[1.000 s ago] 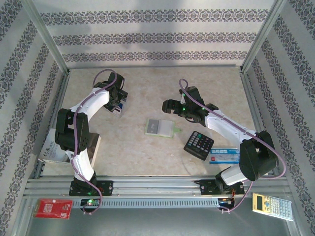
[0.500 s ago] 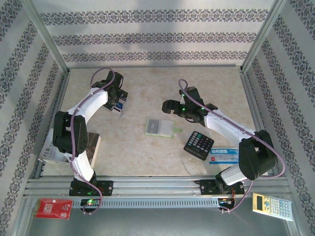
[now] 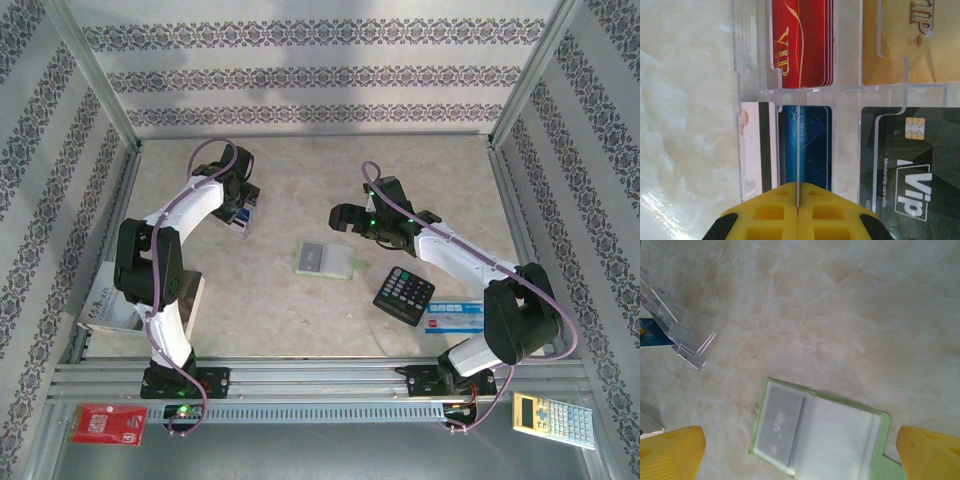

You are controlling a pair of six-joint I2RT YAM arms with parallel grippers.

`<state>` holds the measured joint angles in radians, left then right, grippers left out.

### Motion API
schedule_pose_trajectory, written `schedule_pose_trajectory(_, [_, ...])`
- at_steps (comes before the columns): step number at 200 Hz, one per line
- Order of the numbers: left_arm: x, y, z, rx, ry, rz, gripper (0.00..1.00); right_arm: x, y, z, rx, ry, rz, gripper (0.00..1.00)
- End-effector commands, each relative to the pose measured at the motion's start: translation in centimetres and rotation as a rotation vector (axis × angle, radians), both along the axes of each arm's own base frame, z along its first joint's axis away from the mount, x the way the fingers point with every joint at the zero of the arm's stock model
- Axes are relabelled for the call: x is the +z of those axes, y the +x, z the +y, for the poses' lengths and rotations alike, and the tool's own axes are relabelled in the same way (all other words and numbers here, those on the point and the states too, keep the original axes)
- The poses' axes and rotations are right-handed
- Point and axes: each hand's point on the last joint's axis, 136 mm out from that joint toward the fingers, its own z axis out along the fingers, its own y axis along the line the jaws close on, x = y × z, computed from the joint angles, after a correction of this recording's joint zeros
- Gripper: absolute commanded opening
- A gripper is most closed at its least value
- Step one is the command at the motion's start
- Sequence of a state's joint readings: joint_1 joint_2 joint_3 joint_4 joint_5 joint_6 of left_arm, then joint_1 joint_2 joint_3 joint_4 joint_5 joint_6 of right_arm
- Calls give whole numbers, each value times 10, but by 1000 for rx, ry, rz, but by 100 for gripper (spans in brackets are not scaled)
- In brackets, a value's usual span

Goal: Take the credit cards out of the card holder

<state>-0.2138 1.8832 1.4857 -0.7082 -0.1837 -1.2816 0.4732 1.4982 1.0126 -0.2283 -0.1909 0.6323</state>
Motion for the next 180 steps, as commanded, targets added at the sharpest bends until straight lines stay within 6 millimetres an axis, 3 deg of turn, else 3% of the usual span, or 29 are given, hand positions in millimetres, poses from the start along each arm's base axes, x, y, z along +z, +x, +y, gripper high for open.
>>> schedule_pose_trajectory(1, [1, 11, 1, 31, -23, -17, 3, 6, 8, 0, -9, 21, -10, 98])
schedule_pose_trajectory(43, [-5, 9, 1, 30, -19, -1, 18, 5, 7, -2, -11, 20, -8, 98])
schedule_pose_trajectory(78, [-4, 13, -2, -8, -18, -1, 24, 6, 7, -2, -11, 23, -8, 98])
schedule_pose_trajectory(140, [40, 2, -1, -113, 8, -73, 33, 1, 1, -2, -11, -15, -1, 98])
schedule_pose_trajectory(180, [55, -19, 1, -281, 72, -110, 49, -19, -13, 17, 28, -115, 45, 93])
